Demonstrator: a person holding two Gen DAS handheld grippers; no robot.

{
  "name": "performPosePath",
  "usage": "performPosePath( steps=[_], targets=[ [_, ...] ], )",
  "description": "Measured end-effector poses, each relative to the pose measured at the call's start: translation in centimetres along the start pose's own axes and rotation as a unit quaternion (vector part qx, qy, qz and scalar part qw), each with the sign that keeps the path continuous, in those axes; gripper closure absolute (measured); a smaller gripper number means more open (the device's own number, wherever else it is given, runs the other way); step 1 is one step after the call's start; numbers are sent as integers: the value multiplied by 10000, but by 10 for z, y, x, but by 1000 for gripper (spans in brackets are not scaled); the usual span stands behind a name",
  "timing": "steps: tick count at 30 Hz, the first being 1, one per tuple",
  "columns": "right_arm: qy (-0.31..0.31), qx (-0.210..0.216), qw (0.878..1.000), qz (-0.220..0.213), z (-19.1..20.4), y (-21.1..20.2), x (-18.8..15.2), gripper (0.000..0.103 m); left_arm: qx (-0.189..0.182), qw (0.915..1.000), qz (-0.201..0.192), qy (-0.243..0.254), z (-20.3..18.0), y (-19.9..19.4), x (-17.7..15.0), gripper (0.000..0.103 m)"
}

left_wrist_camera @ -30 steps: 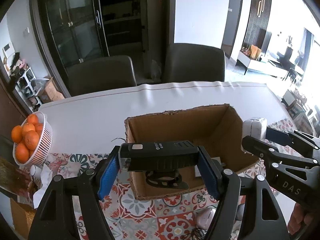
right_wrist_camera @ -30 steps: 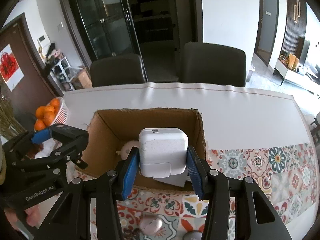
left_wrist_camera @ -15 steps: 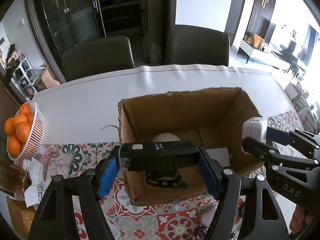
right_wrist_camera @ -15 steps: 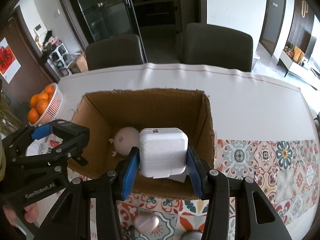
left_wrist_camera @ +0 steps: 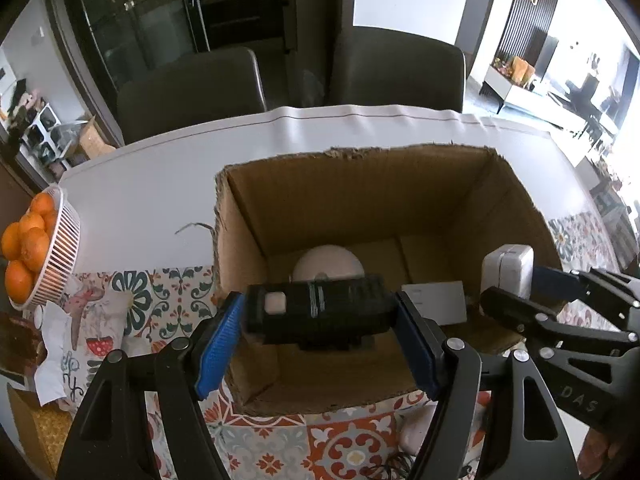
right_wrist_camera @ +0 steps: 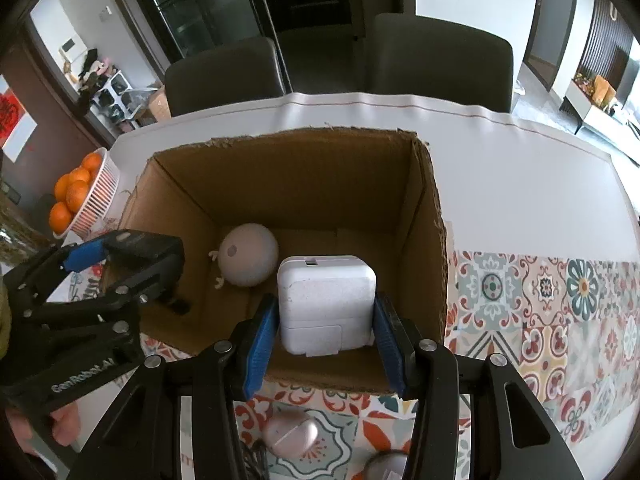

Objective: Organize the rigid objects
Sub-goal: 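Lift and carry the black power bank and white adapter over the cardboard box with both tools, then open both grippers to drop the power bank and adapter into the box, then withdraw both tools from the box toward the silver and grey round devices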

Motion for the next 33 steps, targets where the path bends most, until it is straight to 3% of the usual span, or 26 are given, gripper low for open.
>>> performPosePath(
  steps=[8,19,33],
  targets=[
    [62,-8,9999,-140,-4,-10,0,53,-4,9998,-175,22,-5,-16,1,25],
    [89,-326,9959,-838,-10,-57,3,52,213,9978,-626,56,-8,-54,-1,25],
    [153,-465,9926,-1114,-15,-94,-14,44,55,9962,-855,121,-26,-89,-19,25]
  ],
)
Point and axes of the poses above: each gripper's, at about its wrist camera, not at the fingertips, and y roughly the way its jaws point, z to its left, x to its top, the point moved 10 cm from there along y, roughly the way its jaws point, and after that the axes turned 7 degrees about y, right-handed, at the moved point
